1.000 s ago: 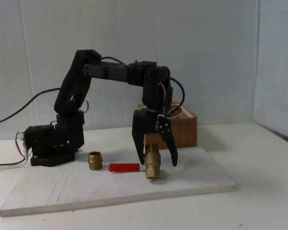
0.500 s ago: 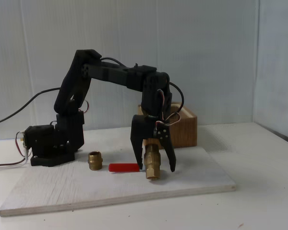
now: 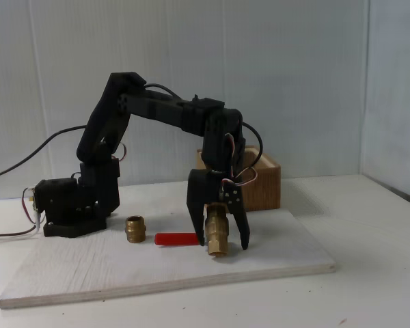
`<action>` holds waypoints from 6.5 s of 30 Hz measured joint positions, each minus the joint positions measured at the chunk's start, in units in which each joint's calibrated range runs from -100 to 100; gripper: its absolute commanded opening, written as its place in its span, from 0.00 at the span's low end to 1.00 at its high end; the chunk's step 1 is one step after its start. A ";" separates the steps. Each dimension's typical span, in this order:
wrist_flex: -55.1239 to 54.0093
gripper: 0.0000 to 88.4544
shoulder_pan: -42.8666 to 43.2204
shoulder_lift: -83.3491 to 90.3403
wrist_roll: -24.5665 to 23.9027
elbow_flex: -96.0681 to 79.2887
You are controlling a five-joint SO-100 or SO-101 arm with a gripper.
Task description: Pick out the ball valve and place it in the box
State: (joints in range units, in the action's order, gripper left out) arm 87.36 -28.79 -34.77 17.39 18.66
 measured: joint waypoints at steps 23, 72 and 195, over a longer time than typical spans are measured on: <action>0.00 0.08 0.44 0.00 -0.05 0.00; 11.09 0.04 12.37 15.76 -3.15 16.80; 9.97 0.04 44.76 2.46 -0.41 26.51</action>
State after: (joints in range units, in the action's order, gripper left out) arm 97.33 15.97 -32.32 16.97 45.17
